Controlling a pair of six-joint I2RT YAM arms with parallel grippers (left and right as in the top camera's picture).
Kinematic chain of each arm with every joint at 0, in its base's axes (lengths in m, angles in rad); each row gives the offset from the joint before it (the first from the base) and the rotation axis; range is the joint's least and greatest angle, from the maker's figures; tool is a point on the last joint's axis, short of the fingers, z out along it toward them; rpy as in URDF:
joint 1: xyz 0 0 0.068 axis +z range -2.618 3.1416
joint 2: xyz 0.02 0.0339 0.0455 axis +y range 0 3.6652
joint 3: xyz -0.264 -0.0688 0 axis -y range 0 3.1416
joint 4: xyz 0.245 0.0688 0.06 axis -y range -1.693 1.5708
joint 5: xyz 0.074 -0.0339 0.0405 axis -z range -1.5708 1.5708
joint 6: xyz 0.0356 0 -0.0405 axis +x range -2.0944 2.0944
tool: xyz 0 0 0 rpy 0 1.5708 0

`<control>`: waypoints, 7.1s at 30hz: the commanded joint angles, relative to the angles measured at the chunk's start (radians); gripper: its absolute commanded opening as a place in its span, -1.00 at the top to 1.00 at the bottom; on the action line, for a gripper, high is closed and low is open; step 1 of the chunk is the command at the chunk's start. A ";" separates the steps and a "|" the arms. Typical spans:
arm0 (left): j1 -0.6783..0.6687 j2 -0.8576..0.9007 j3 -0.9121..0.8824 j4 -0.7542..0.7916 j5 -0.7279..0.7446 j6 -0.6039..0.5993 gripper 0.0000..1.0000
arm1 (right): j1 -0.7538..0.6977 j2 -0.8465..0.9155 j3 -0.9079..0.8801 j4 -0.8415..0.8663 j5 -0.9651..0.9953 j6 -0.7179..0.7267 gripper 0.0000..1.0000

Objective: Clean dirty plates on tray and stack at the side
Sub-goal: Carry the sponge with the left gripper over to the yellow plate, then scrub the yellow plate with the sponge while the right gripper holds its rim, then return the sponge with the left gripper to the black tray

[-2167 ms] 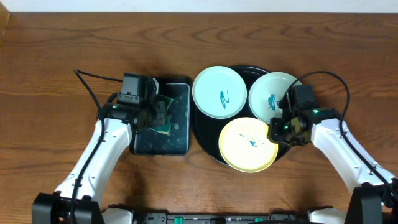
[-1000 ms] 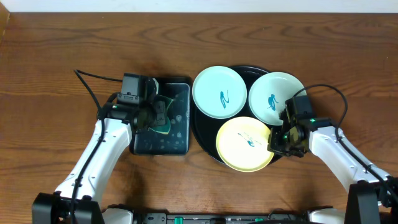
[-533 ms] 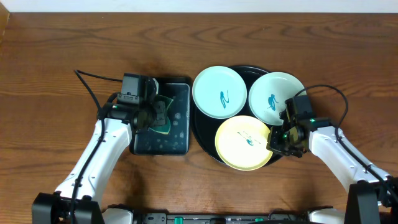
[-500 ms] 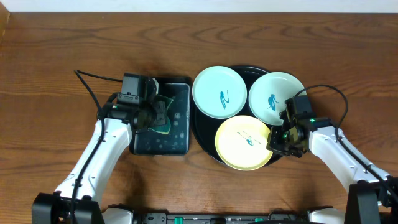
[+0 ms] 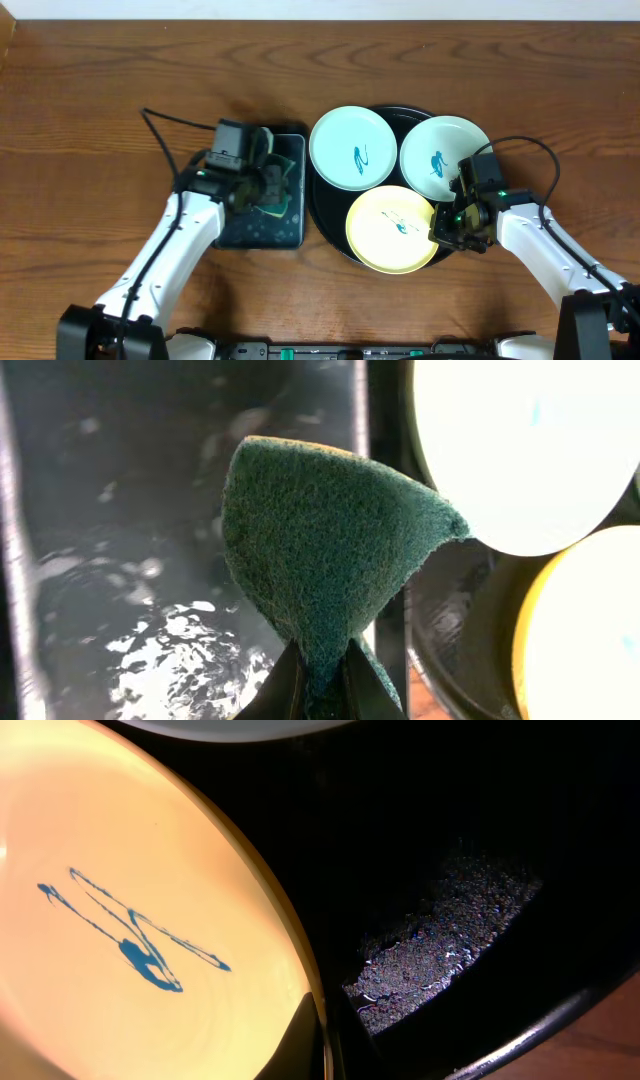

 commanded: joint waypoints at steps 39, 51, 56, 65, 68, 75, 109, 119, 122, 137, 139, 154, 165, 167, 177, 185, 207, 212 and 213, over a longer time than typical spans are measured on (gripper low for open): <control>-0.574 0.440 0.151 0.397 -0.030 -0.513 0.85 | 0.006 -0.008 -0.007 -0.001 0.000 0.015 0.97; -0.512 0.365 0.163 0.248 -0.119 -0.379 0.85 | 0.006 -0.008 -0.007 -0.003 0.000 0.015 0.97; -0.518 0.311 0.169 0.327 -0.010 -0.368 0.85 | 0.006 -0.008 -0.007 -0.003 0.000 0.015 0.97; -0.558 0.366 0.169 0.447 0.029 -0.501 0.84 | 0.006 -0.008 -0.007 -0.003 0.000 0.015 0.97; -0.592 0.390 0.169 0.496 0.052 -0.507 0.85 | 0.006 -0.008 -0.007 -0.003 0.000 0.015 0.98; -0.643 0.446 0.169 0.518 0.051 -0.507 0.85 | 0.006 -0.008 -0.007 -0.003 0.000 0.015 0.97; -0.602 0.321 0.169 0.436 -0.084 -0.415 0.85 | 0.006 -0.008 -0.007 -0.025 0.001 0.014 0.98; -0.678 0.456 0.169 0.529 -0.043 -0.480 0.85 | 0.006 -0.008 -0.007 -0.028 0.001 0.014 0.97; -0.674 0.468 0.169 0.483 -0.068 -0.435 0.85 | 0.006 -0.008 -0.007 -0.028 0.001 0.014 0.97; -0.519 0.327 0.169 0.284 -0.241 -0.330 0.85 | 0.006 -0.008 -0.007 -0.029 0.001 0.014 0.98; -0.521 0.297 0.169 0.309 -0.213 -0.330 0.85 | 0.006 -0.008 -0.007 -0.029 0.001 0.014 0.97; -0.639 0.421 0.169 0.507 -0.087 -0.467 0.85 | 0.006 -0.008 -0.007 -0.037 0.001 0.014 0.97; -0.649 0.465 0.169 0.432 -0.247 -0.350 0.85 | 0.006 -0.008 -0.007 -0.038 0.001 0.014 0.98; -0.632 0.465 0.169 0.385 -0.371 -0.311 0.85 | 0.006 -0.008 -0.007 -0.040 0.001 0.014 0.97; -0.525 0.463 0.169 0.354 -0.438 -0.151 0.85 | 0.006 -0.008 -0.007 -0.040 0.001 0.014 0.98; -0.524 0.291 0.169 0.287 -0.323 -0.094 0.85 | 0.006 -0.008 -0.007 -0.040 0.001 0.014 0.97; -0.334 0.093 0.169 -0.111 -0.331 -0.098 0.85 | 0.006 -0.008 -0.023 -0.002 0.008 0.006 0.91; -0.179 0.093 0.160 -0.117 -0.330 -0.095 0.85 | 0.006 -0.008 -0.064 0.038 0.006 0.007 0.91; -0.136 0.095 0.149 -0.117 -0.328 -0.095 0.85 | 0.006 -0.008 -0.074 0.056 0.000 0.007 0.91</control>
